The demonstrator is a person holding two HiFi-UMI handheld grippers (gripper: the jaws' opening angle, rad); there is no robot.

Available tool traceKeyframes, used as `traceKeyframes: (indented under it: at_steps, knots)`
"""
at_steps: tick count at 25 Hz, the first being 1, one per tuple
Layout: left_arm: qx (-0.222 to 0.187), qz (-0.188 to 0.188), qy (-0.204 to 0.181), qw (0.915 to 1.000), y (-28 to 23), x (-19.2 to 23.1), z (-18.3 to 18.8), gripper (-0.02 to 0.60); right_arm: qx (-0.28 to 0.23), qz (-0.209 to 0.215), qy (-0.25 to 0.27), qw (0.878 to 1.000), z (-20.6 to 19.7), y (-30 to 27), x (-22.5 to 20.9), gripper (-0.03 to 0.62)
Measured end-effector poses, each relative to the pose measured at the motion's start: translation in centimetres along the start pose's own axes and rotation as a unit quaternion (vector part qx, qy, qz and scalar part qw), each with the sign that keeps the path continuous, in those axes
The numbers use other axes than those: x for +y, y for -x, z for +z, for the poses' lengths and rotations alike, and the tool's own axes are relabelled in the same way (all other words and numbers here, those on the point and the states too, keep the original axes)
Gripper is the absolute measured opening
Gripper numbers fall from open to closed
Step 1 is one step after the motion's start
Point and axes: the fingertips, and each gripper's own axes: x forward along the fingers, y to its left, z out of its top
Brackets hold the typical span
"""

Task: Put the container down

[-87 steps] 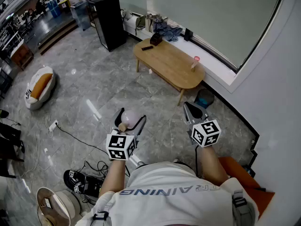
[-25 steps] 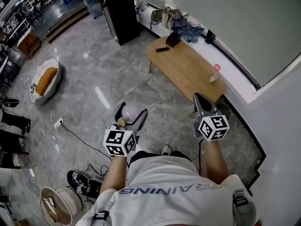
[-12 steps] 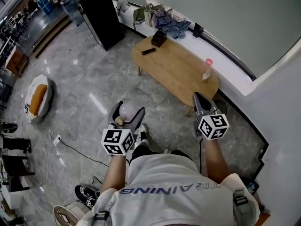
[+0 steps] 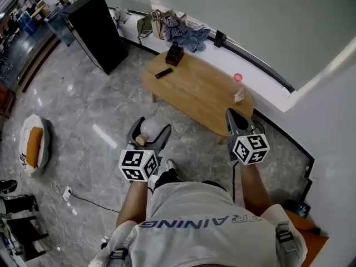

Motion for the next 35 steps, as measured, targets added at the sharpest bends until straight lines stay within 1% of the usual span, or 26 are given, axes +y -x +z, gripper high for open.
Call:
traceKeyframes:
  at_steps: [4,8,11,14,19,23,26,30,35]
  knots:
    - [0.006,-0.016,-0.006,0.9998,-2.5,4.9,1.5,0.407,-0.001,-0.02,0.004,1.0,1.1,-4.3,1.7,0.017]
    - [0.017,-0.035,-0.005,0.9992,-5.0,8.5,2.2,0.407,-0.003,-0.038,0.008,0.999,1.8,-7.3,2.8,0.017]
    - [0.024,-0.048,-0.001,0.9985,-7.0,9.9,2.5,0.407,0.002,-0.051,0.005,0.999,1.9,-9.0,2.6,0.017]
    - [0.029,-0.065,-0.003,0.9975,-9.1,10.3,2.9,0.407,0.006,-0.068,-0.003,0.998,1.8,-10.2,1.4,0.016]
    - [0.044,-0.085,-0.01,0.9954,-14.3,10.0,3.0,0.407,0.006,-0.084,-0.017,0.996,1.4,-12.4,-2.0,0.017]
    - [0.05,-0.094,-0.024,0.994,-18.5,9.2,3.8,0.407,0.0,-0.084,-0.026,0.996,1.7,-15.1,-5.3,0.017]
    - [0.051,-0.094,-0.032,0.9938,-21.8,8.7,5.2,0.407,-0.005,-0.082,-0.033,0.996,2.8,-17.4,-8.1,0.017]
    - [0.048,-0.09,-0.039,0.994,-26.8,7.6,7.1,0.407,-0.014,-0.086,-0.039,0.995,4.7,-19.6,-13.0,0.017]
    - [0.058,-0.095,-0.043,0.9928,-32.8,5.2,7.9,0.407,-0.014,-0.099,-0.054,0.994,5.3,-21.0,-19.5,0.017]
